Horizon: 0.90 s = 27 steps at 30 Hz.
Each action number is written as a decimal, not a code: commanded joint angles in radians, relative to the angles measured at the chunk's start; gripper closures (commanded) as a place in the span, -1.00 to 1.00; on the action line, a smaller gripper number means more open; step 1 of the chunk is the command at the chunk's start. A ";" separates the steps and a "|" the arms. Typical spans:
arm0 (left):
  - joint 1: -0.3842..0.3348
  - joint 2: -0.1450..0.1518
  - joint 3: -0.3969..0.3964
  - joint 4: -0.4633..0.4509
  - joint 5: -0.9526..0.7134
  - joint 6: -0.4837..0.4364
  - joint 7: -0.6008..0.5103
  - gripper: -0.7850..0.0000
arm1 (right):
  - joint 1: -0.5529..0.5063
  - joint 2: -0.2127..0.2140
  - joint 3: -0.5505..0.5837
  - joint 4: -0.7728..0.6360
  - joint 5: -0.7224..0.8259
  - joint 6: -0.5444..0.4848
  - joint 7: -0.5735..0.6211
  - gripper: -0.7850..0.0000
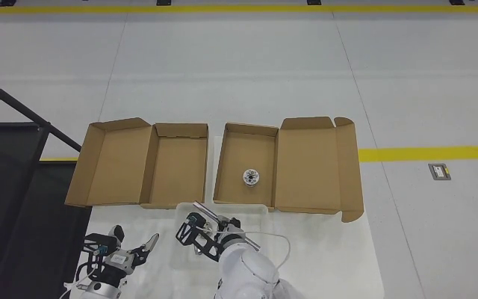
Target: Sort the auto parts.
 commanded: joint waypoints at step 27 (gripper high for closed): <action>0.000 0.000 0.000 0.000 0.000 0.000 0.000 -1.00 | 0.252 -0.063 0.389 0.589 0.499 0.407 -0.689 1.00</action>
